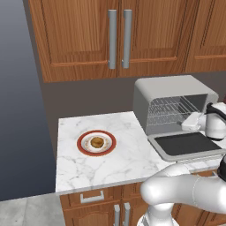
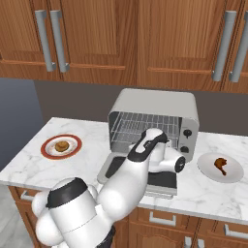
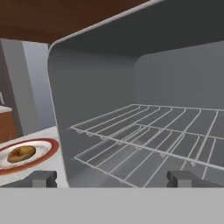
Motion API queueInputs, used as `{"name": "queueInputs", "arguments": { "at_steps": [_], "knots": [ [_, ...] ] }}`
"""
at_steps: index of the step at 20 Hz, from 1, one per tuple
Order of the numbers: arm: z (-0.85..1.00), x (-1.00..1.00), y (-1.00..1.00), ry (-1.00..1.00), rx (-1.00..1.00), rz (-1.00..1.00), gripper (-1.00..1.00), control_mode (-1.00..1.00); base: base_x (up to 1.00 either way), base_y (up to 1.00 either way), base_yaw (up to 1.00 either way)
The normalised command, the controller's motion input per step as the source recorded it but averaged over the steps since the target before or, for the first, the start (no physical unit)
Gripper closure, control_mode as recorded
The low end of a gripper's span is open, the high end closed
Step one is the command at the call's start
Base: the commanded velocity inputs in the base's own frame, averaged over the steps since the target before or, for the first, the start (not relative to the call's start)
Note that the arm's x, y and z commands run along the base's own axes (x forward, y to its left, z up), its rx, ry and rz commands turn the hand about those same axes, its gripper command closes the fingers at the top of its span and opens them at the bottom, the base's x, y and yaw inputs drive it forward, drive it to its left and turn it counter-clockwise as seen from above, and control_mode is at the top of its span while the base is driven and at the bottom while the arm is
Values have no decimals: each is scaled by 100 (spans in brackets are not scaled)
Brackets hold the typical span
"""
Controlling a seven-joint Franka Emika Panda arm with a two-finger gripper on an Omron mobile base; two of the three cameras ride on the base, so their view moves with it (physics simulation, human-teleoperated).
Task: Open the toaster oven door. Place the bread on the bottom rack in the toaster oven and place the chicken drumstick on the top rack.
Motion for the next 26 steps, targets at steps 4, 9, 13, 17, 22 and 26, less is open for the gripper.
{"name": "queueInputs", "arguments": {
  "at_steps": [4, 9, 13, 17, 22, 26],
  "knots": [
    [-8, 10, 0, 10, 5, -2, -100, -100, 0, 0, 0],
    [-11, 13, 0, 3, 1, -2, -100, -100, 0, 0, 0],
    [-10, 23, 1, 1, 0, -1, -100, -100, 0, 0, 0],
    [-15, 25, 1, 0, 0, -1, -100, -100, 0, 0, 0],
    [-21, 16, 0, 1, 0, 0, -100, -100, 0, 0, 0],
    [-13, 15, 0, 1, 0, -1, -100, -100, 0, 0, 0]
  ]
}}
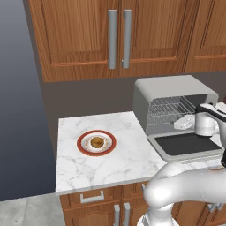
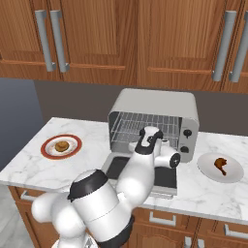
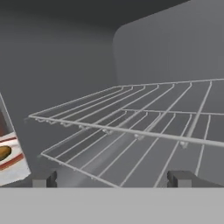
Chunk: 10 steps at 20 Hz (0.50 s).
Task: Open the toaster oven door. Place the bread on the bottom rack in the toaster oven and place the chicken drumstick on the top rack.
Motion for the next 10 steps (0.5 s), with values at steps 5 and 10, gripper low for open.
{"name": "queueInputs", "arguments": {
  "at_steps": [5, 10],
  "knots": [
    [-8, 16, 0, 3, 0, -1, -100, -100, 0, 0, 0],
    [-9, 19, 0, 1, 0, 0, -100, -100, 0, 0, 0]
  ]
}}
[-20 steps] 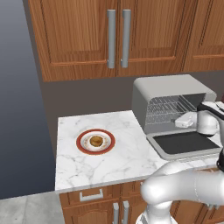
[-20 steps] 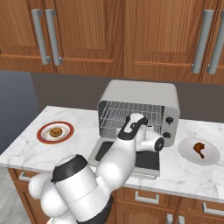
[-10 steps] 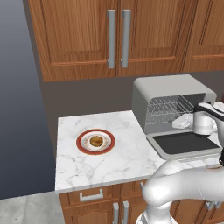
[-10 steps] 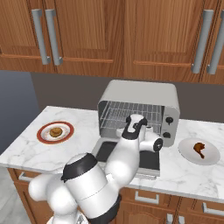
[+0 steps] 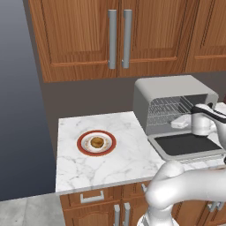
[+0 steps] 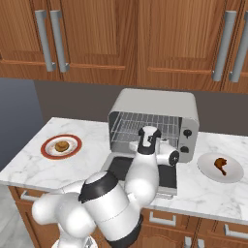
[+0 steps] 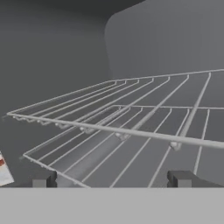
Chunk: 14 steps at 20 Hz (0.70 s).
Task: Open the toaster oven door. Place the bread on the bottom rack in the toaster oven and place the chicken drumstick on the top rack.
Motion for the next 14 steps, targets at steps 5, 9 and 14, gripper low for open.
{"name": "queueInputs", "arguments": {
  "at_steps": [5, 9, 14],
  "knots": [
    [-15, 23, 0, 1, 0, -1, -100, -100, 0, 0, 0],
    [-14, 26, 0, 3, 0, 0, -100, -100, 0, 0, 0],
    [-15, 19, 0, 6, 0, 0, -100, -100, 0, 0, 0]
  ]
}}
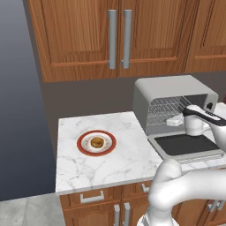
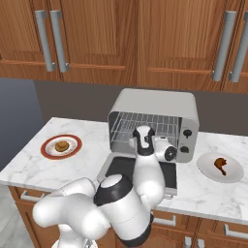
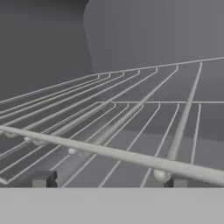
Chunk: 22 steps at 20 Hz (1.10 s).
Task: Open the toaster oven door. Place the bread on the bottom rack in the toaster oven and place the chicken drumstick on the top rack.
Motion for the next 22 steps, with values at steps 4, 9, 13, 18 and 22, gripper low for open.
{"name": "queueInputs", "arguments": {
  "at_steps": [4, 9, 13, 18, 22],
  "knots": [
    [-49, -1, 0, 16, 0, 0, -100, -100, 0, 0, 0],
    [-64, -21, 0, 26, 0, 0, -100, -100, 0, 0, 0],
    [-90, -44, 0, 30, 0, 0, -100, -100, 0, 0, 0],
    [-97, -81, 0, 29, 0, 0, -100, -100, 0, 0, 0],
    [-100, -99, 0, 28, 0, 0, -100, -100, 0, 0, 0]
  ]
}}
